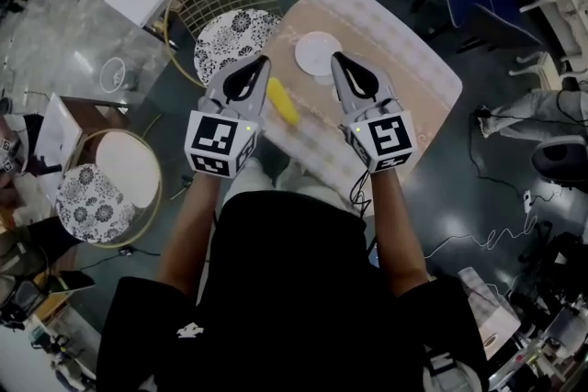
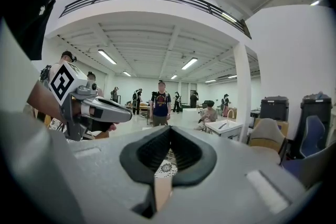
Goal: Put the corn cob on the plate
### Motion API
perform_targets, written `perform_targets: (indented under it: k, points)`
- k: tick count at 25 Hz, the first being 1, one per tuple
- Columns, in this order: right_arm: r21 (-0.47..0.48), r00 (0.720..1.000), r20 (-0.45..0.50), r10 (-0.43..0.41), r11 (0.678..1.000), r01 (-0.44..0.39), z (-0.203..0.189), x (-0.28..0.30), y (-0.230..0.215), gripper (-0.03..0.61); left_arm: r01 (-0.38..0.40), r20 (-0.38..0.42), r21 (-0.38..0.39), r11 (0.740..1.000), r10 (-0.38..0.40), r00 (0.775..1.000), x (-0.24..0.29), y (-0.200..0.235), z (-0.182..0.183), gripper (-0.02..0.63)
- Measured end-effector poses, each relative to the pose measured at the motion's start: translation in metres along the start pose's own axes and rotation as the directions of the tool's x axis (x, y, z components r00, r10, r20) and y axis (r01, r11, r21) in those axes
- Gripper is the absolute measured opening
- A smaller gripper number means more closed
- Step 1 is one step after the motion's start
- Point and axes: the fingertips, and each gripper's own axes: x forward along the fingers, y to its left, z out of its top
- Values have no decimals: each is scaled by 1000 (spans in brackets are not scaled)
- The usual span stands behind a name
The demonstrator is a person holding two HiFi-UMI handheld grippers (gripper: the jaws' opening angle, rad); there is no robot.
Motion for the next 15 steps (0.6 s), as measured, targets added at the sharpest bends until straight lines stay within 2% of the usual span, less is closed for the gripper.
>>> perform_targets:
  k: [7, 15]
  points:
    - [16, 999, -46, -10, 1000, 10, -15, 3, -4, 2, 25, -33, 2, 1000, -25, 999, 13, 8, -11, 6]
    - [41, 990, -111, -83, 995, 88, -34, 10, -10, 2, 180, -104, -14, 984, -181, 978, 35, 12, -41, 5]
